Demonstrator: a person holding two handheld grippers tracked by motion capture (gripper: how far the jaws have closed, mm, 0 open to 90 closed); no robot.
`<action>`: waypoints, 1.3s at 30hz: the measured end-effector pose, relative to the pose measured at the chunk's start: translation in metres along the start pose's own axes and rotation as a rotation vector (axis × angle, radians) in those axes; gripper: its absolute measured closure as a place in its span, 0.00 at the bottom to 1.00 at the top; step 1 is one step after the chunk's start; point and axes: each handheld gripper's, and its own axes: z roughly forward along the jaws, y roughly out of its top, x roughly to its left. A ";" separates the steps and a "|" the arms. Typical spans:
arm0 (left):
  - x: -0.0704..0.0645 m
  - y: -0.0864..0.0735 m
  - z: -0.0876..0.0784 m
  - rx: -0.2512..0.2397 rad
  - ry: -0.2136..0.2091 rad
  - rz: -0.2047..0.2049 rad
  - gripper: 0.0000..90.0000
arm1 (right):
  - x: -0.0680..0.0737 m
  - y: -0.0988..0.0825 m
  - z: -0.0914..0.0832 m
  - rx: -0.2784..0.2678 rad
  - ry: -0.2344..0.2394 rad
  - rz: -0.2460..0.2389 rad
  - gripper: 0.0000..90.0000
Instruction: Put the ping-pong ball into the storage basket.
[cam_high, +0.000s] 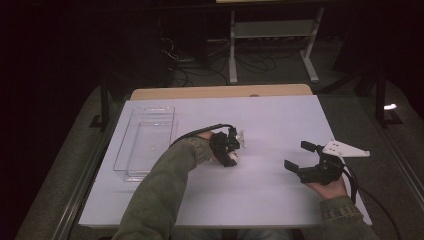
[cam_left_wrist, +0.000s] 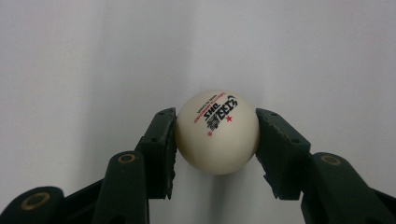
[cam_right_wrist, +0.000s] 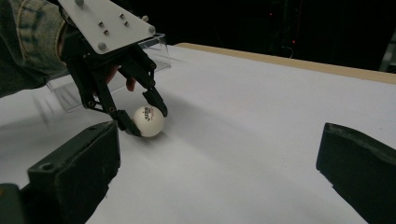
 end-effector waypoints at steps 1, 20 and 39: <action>-0.001 0.001 -0.005 -0.008 0.005 0.003 0.56 | 0.000 0.000 0.001 0.002 0.002 -0.001 0.00; -0.002 -0.001 -0.039 -0.071 0.028 -0.047 0.56 | 0.000 0.000 0.004 0.000 0.013 -0.003 0.00; -0.003 -0.001 -0.077 -0.093 0.072 -0.067 0.56 | 0.001 0.000 0.006 0.007 0.016 -0.008 0.00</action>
